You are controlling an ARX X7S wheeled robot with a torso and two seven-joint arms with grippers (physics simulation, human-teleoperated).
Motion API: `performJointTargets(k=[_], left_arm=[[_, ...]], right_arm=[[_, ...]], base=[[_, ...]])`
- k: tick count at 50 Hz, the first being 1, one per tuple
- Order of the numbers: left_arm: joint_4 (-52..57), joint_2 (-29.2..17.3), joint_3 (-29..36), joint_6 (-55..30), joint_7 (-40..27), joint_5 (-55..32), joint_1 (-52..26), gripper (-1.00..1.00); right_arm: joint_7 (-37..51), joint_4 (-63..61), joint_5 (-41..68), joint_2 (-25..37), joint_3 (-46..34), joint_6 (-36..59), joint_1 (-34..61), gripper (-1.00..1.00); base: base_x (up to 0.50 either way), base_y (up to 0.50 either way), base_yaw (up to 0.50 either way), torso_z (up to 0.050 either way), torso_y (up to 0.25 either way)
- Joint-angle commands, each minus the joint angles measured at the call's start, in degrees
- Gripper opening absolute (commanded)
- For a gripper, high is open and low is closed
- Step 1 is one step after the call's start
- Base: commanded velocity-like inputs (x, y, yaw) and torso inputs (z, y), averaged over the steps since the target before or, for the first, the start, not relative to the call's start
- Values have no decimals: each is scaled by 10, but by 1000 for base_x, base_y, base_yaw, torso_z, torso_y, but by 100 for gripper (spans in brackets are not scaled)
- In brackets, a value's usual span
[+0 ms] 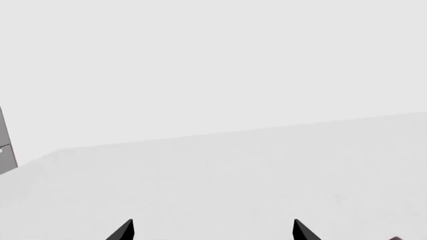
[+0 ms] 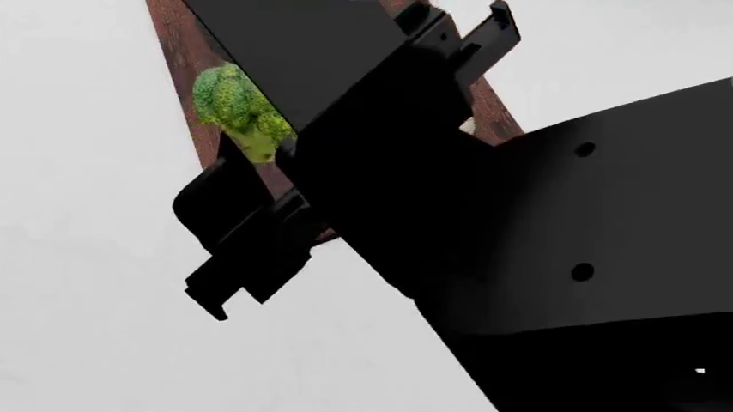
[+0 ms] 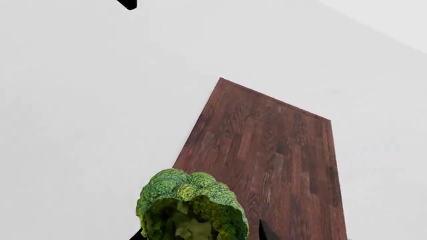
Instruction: Clear the non-vegetable object off the cutting board and place the vegetables onto it.
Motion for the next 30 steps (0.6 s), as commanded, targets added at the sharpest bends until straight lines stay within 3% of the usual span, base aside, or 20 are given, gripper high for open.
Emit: performJointTargets(k=[1,21,30], left_arm=[[-2,-3,-1,3,0,0,1,100],[-14,-3,0,10,0,2,0,100],[-17,-3,-1,14,0,2,2,100]], right_arm=[[-95,51,-125,-6,13,-24,-26,-100],[-215,122,-278,-36,-33,-107,-90,-100],[-230,174,-307,-60,-51,-119,-100,-100]], base=[[0,0,0,0,0],[0,0,0,0,0],[0,0,0,0,0]])
